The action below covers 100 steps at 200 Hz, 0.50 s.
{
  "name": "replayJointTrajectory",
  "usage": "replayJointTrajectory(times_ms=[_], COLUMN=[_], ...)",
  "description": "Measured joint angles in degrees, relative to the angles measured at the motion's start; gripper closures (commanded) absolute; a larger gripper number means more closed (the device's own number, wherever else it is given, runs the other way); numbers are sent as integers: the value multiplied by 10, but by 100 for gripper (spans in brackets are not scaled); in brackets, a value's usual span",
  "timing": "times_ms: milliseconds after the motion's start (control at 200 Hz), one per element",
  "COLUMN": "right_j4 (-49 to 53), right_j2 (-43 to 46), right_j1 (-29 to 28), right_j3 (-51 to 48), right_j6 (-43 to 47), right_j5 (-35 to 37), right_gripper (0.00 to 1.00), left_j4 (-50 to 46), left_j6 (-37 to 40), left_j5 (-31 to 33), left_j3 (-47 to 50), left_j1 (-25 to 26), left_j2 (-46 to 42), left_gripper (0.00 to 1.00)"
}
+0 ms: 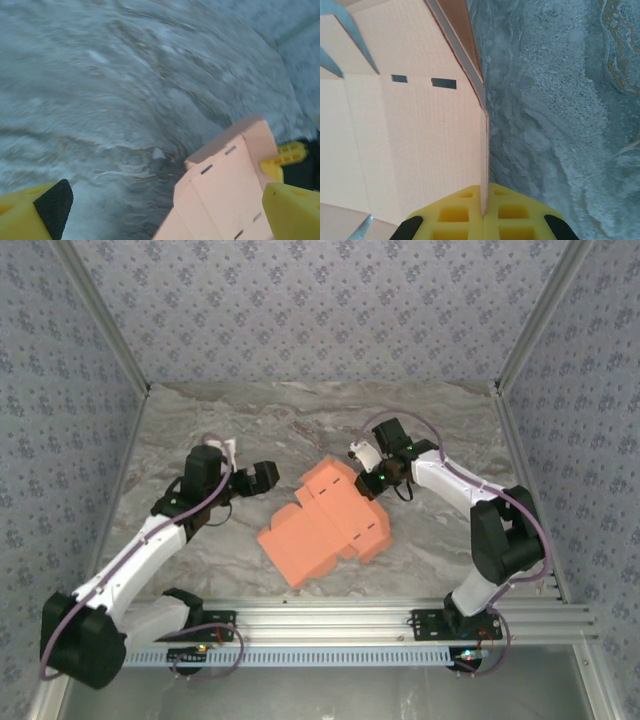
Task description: Fold the paper box
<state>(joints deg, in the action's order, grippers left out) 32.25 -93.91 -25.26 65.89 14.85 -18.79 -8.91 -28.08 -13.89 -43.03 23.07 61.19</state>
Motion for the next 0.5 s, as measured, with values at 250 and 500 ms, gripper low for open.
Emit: replayJointTrajectory(times_ms=[250,500], right_j4=[5,-26], right_j2=[26,52], right_j1=[-7,-14], right_j3=[-17,-33], right_j6=[194,298], right_j5=[5,30], right_gripper=[100,100], left_j4=[90,173], left_j6=[211,261], left_j5=[-146,-189], left_j3=[-31,-26], left_j1=[22,71], left_j2=[148,218], left_gripper=[1,7])
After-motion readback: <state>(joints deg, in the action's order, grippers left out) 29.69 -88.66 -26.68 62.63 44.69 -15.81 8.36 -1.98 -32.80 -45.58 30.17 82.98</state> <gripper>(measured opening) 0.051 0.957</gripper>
